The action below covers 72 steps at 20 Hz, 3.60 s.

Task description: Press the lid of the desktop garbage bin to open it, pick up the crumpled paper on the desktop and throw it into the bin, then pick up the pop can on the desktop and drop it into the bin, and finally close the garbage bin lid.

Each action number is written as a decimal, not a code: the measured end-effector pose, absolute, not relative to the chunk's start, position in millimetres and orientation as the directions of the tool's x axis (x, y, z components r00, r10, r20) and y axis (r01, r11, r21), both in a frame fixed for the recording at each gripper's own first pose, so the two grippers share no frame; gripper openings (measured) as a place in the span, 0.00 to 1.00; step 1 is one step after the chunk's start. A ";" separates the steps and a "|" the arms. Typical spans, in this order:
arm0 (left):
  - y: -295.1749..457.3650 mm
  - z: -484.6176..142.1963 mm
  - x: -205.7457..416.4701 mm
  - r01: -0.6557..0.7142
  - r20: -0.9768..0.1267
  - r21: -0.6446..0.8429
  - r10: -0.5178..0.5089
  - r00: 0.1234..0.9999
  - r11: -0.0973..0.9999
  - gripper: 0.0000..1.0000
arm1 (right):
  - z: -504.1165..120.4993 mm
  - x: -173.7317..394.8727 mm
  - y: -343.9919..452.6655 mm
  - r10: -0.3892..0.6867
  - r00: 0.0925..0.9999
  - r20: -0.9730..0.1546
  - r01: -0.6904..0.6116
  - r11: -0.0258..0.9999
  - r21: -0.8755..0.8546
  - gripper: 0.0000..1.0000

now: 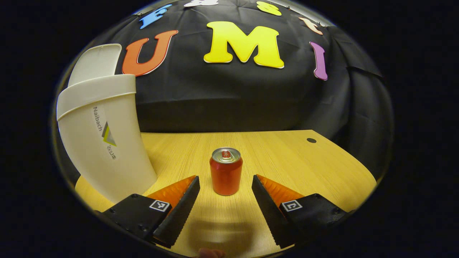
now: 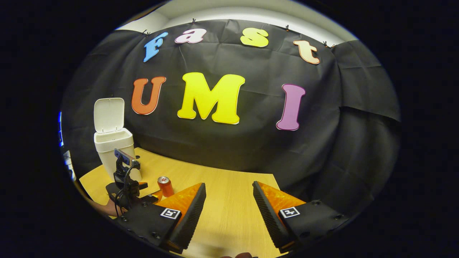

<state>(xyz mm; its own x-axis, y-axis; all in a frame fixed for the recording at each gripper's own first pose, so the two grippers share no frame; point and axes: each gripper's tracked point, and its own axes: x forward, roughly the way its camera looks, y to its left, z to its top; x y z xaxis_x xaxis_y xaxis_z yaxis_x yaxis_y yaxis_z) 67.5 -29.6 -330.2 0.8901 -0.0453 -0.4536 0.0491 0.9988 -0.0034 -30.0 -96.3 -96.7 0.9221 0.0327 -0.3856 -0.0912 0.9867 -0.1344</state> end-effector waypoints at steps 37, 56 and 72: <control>-41.1 -329.9 123.8 0.102 -0.486 -0.016 -0.097 0.869 0.995 0.86 | -144.8 -10.1 -72.5 0.035 0.874 -0.484 -0.079 0.994 -0.071 0.85; 172.4 -75.4 137.4 -0.296 -0.191 0.040 0.298 0.935 0.954 0.85 | -110.0 4.6 13.2 0.226 0.903 -0.366 -0.223 0.973 0.051 0.84; 269.8 -112.2 102.2 -0.535 -0.364 0.009 0.501 0.785 0.845 0.97 | -115.1 18.4 62.5 0.326 0.873 -0.364 -0.302 0.945 0.122 0.85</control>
